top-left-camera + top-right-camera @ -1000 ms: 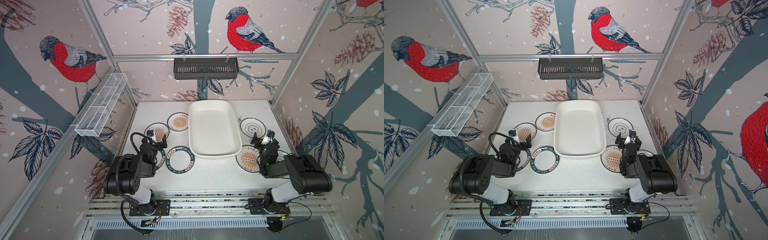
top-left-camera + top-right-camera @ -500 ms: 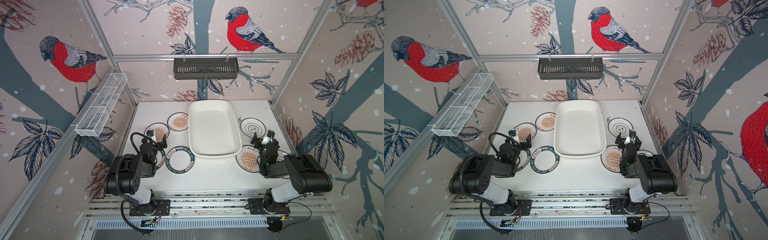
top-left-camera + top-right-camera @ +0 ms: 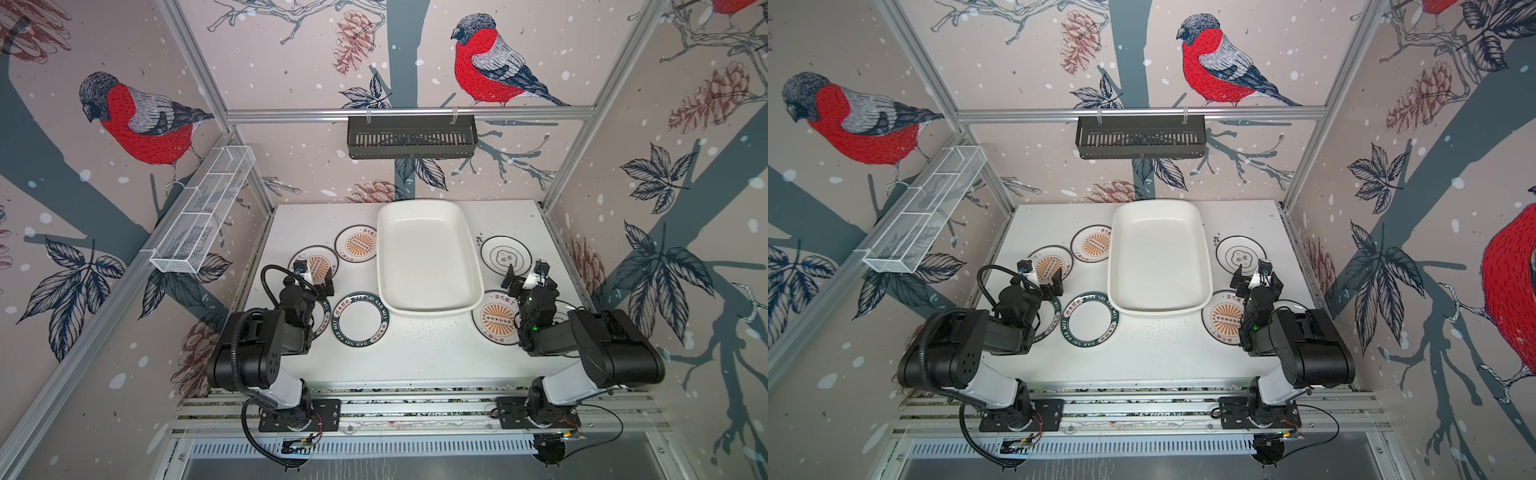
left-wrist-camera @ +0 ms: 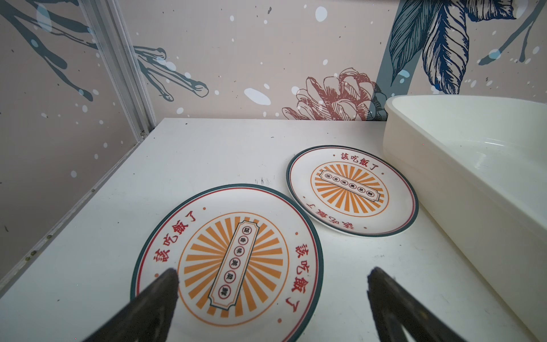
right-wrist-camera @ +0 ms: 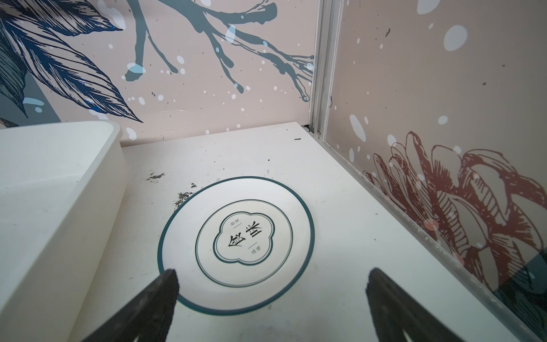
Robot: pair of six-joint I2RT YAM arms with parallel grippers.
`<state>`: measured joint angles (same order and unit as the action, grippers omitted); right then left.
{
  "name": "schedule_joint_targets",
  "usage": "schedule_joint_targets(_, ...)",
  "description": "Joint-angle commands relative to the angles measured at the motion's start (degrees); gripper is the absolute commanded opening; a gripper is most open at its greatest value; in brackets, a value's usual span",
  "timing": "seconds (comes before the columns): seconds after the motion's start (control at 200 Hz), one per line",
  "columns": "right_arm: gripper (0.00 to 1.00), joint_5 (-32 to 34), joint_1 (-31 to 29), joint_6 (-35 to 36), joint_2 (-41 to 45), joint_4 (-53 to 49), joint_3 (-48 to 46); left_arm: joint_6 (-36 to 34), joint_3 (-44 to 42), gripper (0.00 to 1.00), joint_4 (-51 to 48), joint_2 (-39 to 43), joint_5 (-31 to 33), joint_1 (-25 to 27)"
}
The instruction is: Place the plates into the plastic bin on the countertop
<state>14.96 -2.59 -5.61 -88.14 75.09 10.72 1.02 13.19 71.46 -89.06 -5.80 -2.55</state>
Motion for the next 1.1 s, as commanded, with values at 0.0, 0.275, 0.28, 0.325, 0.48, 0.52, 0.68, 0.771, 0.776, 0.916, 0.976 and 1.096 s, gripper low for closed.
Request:
schedule_joint_targets(0.0, 1.0, 0.73, -0.04, 0.77, -0.05, 2.34, 0.27, -0.57, -0.09, 0.99, 3.58, 0.02, 0.53, -0.04)
schedule_joint_targets(0.275, 1.0, 0.68, -0.09, 0.77, -0.06, 2.26, 0.27, -2.03, -1.79, 0.99, 5.36, 2.26, -3.88, -0.05)
schedule_joint_targets(0.28, 1.0, 0.68, -0.11, 0.77, -0.08, 2.34, 0.27, -2.05, -1.78, 0.99, 5.09, 2.42, -3.96, -0.03)
schedule_joint_targets(0.325, 1.0, 0.72, -0.05, 0.77, -0.1, 2.26, 0.27, -2.52, -1.25, 0.99, 2.78, 3.86, -5.06, -0.07)
schedule_joint_targets(0.48, 1.0, 0.69, -0.05, 0.85, 0.05, 2.67, 0.09, -3.06, 1.63, 0.99, -5.56, 7.98, -6.82, -0.1)
schedule_joint_targets(0.52, 1.0, 0.77, -0.14, 0.97, 1.13, 0.69, 0.49, -3.37, 2.69, 0.99, -8.38, 9.3, -7.59, -0.13)
schedule_joint_targets(0.68, 1.0, 2.75, -0.82, 0.76, 8.22, -21.96, 9.78, -4.97, 6.84, 0.99, -17.94, 13.1, -9.65, -0.09)
schedule_joint_targets(0.771, 1.0, 3.51, -0.84, -1.38, 10.74, -29.72, 13.15, -6.29, 9.98, 0.99, -24.85, 14.03, -9.71, -0.12)
schedule_joint_targets(0.776, 1.0, 3.46, -0.88, -1.36, 10.9, -29.86, 13.17, -6.33, 10.13, 0.99, -25.22, 14.1, -9.65, -0.15)
schedule_joint_targets(0.916, 1.0, 3.07, -0.93, -3.98, 15.25, -30.04, 11.73, -8.41, 12.34, 0.99, -32.22, 15.83, -11.02, -0.1)
schedule_joint_targets(0.976, 1.0, 3.55, -0.9, -7.74, 18.03, -34.42, 13.0, -8.7, 14.07, 0.99, -36.31, 16.18, -11.02, -0.06)
schedule_joint_targets(1.096, 1.0, 2.45, 0.5, -17.2, 22.32, -47.49, 17.67, -9.72, 18.51, 0.99, -45.38, 17.05, -11.16, -0.02)
